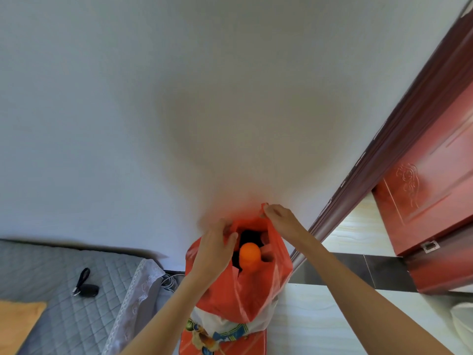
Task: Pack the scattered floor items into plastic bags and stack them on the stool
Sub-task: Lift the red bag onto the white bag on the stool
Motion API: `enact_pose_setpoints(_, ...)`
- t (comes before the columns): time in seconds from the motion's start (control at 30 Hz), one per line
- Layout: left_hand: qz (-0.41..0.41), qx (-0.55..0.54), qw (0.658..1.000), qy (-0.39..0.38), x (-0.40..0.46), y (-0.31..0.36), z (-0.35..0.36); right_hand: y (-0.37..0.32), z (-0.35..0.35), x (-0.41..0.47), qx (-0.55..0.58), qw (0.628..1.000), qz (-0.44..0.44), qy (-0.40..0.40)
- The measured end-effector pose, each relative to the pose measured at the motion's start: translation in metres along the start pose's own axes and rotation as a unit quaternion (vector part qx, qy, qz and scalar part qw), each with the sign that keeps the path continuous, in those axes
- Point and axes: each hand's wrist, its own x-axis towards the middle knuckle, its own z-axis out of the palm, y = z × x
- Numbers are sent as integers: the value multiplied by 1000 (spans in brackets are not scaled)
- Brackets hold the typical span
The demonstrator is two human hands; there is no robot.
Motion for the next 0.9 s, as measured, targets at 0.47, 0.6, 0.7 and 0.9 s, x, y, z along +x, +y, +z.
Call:
enact_pose_setpoints(0.47,98,251,956,-113,-33,-57,25,48,22,-34,-162,984,-35,68)
enact_pose_setpoints(0.6,95,348,906,-222,-33,-67,46,58,28,-41,-161,984,-26,65)
enact_pose_setpoints(0.7,59,376,878,-289,-40,-92,67,68,37,-47,-161,985,-24,60)
enact_pose_setpoints(0.9,28,374,883,-283,-46,-116,79,66,41,-60,-118,988,-62,79)
